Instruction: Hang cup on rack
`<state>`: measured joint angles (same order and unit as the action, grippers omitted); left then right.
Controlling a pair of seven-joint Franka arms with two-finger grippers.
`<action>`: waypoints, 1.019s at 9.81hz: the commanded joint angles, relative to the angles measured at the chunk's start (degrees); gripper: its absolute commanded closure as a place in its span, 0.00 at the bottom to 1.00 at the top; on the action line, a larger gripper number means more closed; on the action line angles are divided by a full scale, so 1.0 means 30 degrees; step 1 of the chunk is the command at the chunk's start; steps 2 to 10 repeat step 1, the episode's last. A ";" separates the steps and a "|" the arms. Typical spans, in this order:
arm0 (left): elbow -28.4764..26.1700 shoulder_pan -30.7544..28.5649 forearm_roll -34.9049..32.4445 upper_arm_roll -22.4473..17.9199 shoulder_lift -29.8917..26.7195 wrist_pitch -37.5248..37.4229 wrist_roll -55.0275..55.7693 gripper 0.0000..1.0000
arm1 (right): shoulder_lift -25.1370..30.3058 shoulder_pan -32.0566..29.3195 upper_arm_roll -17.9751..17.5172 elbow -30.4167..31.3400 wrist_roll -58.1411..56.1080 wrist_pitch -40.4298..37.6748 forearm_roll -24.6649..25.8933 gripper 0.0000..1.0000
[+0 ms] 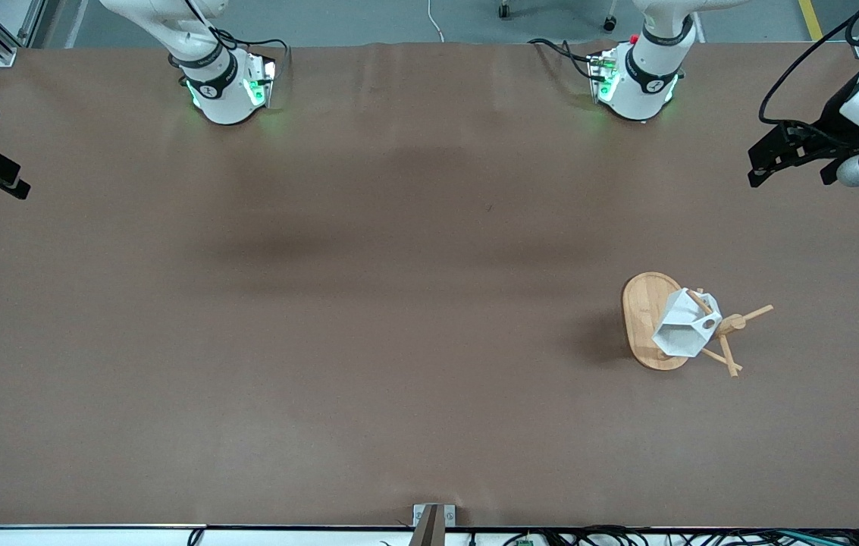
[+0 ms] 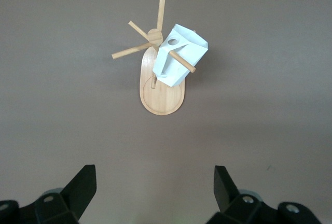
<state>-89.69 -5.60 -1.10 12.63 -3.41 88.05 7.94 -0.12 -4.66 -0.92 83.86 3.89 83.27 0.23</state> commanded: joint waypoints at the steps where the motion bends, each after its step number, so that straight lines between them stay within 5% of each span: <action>1: -0.0514 -0.0125 -0.0513 0.0213 -0.0063 -0.0140 -0.0186 0.00 | 0.0099 -0.0144 -0.0043 0.0056 -0.0271 -0.0128 -0.0224 0.00; 10: -0.0514 -0.0125 -0.0513 0.0213 -0.0063 -0.0140 -0.0186 0.00 | 0.0099 -0.0144 -0.0043 0.0056 -0.0271 -0.0128 -0.0224 0.00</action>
